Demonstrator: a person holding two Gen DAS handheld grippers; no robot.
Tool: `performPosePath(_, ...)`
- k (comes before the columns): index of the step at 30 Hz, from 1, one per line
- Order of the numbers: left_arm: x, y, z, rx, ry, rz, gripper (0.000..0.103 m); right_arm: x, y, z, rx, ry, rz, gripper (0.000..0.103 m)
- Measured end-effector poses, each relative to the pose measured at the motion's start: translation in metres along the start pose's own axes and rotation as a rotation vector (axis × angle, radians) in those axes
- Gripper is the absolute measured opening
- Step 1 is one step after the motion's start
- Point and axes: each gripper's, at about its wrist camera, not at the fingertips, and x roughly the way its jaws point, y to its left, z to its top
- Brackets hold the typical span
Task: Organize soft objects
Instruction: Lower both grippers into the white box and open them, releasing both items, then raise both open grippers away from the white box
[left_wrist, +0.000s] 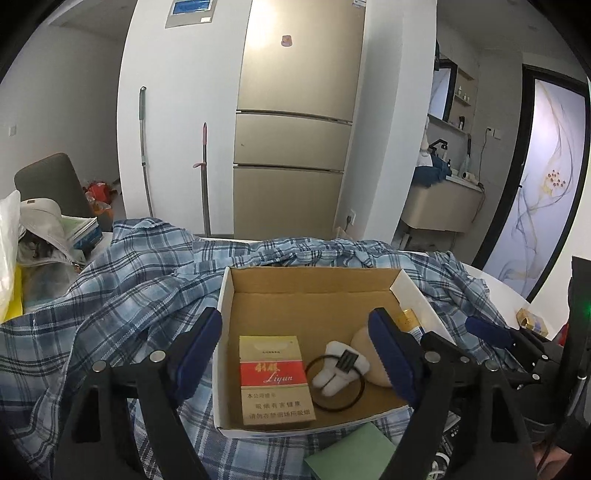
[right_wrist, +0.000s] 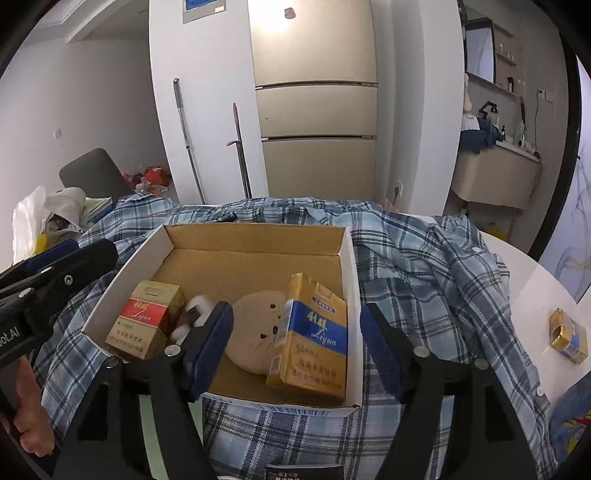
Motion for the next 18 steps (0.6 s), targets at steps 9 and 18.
performPosePath(9,-0.005,0.0,0.001,-0.004,-0.01,0.001,0.083,-0.003,0.001,0.001,0.0,-0.014,0.005,0.07)
performPosePath(18,-0.02,-0.006,0.006,0.013,-0.054,0.001,0.083,-0.007,0.003,0.003,-0.007,-0.029,0.004,0.07)
